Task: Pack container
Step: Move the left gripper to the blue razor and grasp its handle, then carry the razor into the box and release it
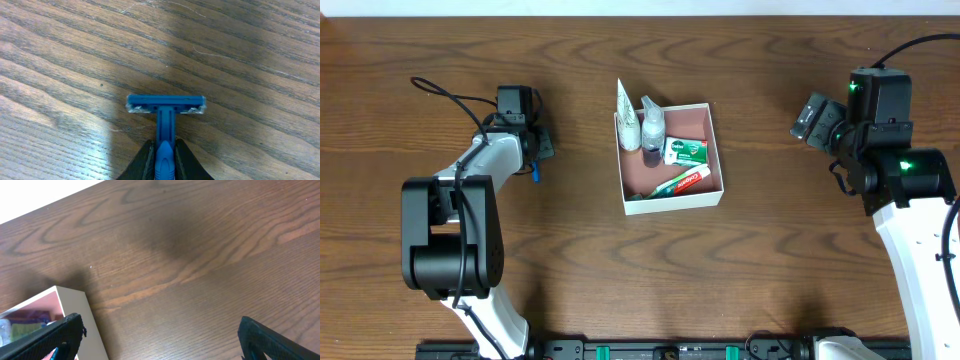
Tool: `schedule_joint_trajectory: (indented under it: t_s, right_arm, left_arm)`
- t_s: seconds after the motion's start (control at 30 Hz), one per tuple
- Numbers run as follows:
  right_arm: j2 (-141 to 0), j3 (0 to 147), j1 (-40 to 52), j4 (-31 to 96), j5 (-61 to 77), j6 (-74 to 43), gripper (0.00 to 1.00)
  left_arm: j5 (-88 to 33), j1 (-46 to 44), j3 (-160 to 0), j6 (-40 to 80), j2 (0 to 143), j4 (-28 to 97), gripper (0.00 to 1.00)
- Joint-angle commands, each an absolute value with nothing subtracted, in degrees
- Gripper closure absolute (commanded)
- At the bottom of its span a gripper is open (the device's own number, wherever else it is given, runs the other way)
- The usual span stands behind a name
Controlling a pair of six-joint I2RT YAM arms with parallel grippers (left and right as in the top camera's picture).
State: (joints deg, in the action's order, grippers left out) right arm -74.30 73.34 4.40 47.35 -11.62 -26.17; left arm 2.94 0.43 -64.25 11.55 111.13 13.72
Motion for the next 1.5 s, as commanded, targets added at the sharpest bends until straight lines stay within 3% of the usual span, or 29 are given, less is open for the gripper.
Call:
schedule_joint_trajectory:
  t_s: [0.0,0.33,0.67,1.0,1.47]
  right_arm:
    - [-74.3,74.0,4.0,47.4,-12.4,-27.0,0.01]
    - [-74.3,74.0,4.0,47.4,-12.4,-27.0,0.01]
    - [-74.3,74.0,4.0,47.4,-12.4,-27.0,0.01]
    - [-74.3,74.0,4.0,47.4,-12.4,-27.0,0.01]
    - [-74.3,74.0,4.0,47.4,-12.4,-27.0,0.01]
  left_arm:
    - [1.5,0.7,-64.3,10.8,113.0,14.0,0.86]
    - [-3.6,0.7,-64.7,10.7,107.4,14.6,0.86]
    - [-17.4,-1.0,-64.7,7.3,88.9,17.2,0.86]
    - [-20.8,-14.1,-64.7,-0.2,75.1,17.3,0.86]
    - [-20.3,-26.7,-64.6,-6.9,78.8,19.2,0.86]
